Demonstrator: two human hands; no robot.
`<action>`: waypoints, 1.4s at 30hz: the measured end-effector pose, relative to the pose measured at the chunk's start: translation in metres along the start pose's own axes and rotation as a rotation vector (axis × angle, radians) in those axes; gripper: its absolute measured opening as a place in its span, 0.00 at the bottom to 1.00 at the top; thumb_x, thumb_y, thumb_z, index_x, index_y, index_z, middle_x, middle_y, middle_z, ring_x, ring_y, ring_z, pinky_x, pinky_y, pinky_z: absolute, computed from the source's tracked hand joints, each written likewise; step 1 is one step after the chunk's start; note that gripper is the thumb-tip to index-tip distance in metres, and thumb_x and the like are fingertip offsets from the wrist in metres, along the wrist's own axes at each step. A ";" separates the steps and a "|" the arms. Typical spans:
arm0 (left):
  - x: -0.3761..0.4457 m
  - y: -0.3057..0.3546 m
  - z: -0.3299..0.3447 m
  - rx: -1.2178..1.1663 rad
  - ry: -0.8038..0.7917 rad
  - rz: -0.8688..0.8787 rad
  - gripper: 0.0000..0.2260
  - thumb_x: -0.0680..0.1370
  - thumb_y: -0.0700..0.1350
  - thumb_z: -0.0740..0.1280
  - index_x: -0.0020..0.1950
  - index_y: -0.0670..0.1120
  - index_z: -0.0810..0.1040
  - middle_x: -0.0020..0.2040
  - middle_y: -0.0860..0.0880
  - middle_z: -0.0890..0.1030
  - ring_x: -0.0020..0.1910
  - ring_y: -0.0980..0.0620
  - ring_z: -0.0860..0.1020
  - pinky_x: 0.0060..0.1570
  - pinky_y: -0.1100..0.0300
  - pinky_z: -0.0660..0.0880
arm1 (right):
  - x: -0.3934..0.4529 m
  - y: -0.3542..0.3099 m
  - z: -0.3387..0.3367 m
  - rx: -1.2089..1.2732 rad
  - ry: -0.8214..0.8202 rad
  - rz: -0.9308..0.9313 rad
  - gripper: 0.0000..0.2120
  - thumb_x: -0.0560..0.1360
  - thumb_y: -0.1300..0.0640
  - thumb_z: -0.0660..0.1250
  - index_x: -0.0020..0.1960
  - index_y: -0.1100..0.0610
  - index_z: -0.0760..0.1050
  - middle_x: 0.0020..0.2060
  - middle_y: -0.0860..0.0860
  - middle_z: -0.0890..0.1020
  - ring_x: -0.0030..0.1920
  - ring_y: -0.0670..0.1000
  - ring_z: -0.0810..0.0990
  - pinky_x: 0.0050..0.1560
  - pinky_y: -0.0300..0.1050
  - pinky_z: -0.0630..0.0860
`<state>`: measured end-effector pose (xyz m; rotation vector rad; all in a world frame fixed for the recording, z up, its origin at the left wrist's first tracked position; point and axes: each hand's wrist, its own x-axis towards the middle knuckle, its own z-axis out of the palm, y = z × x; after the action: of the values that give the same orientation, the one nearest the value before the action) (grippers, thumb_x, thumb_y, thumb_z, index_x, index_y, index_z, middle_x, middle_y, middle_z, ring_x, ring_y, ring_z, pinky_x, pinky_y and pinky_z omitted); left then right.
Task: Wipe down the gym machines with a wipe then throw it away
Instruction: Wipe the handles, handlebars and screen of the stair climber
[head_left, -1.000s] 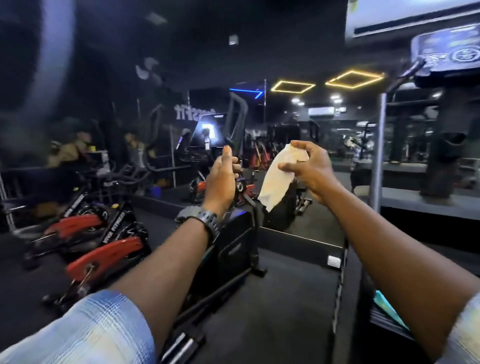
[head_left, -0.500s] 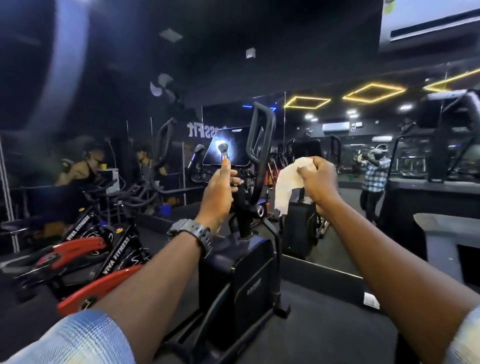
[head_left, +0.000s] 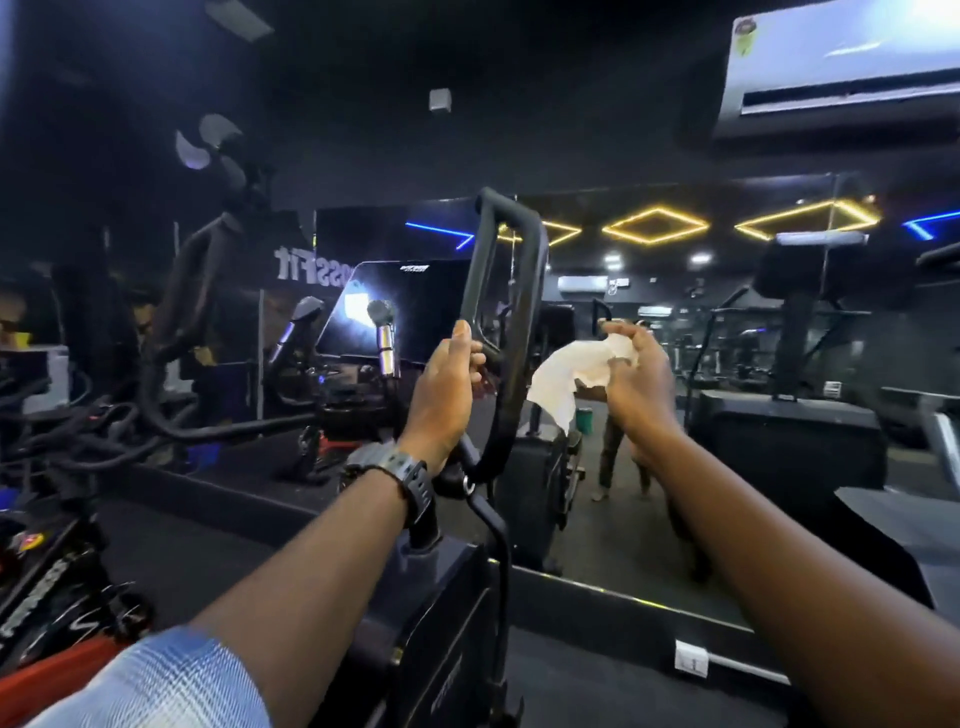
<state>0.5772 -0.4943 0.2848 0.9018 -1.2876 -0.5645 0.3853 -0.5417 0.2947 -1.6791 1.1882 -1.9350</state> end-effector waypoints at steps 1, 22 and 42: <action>0.020 -0.009 -0.001 0.005 -0.013 0.005 0.29 0.72 0.72 0.52 0.51 0.51 0.79 0.53 0.49 0.82 0.52 0.49 0.79 0.62 0.45 0.74 | 0.011 0.006 0.012 -0.012 0.010 -0.011 0.21 0.78 0.70 0.54 0.61 0.51 0.76 0.53 0.47 0.78 0.37 0.52 0.77 0.33 0.52 0.78; 0.236 -0.097 0.046 0.143 -0.019 0.571 0.12 0.84 0.44 0.58 0.64 0.47 0.76 0.59 0.56 0.75 0.57 0.67 0.73 0.59 0.76 0.66 | 0.213 0.037 0.143 -1.111 -0.284 -0.812 0.22 0.82 0.47 0.49 0.72 0.49 0.68 0.76 0.47 0.61 0.78 0.51 0.41 0.77 0.58 0.40; 0.279 -0.112 0.048 0.277 -0.003 0.789 0.18 0.83 0.46 0.53 0.68 0.43 0.74 0.70 0.45 0.74 0.72 0.50 0.68 0.71 0.57 0.65 | 0.179 0.037 0.136 -0.942 -0.225 -0.821 0.17 0.80 0.62 0.59 0.68 0.60 0.73 0.70 0.54 0.72 0.75 0.50 0.62 0.75 0.50 0.61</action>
<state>0.6060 -0.7900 0.3523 0.5365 -1.6107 0.2366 0.4543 -0.7404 0.3812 -3.1722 1.6025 -1.4814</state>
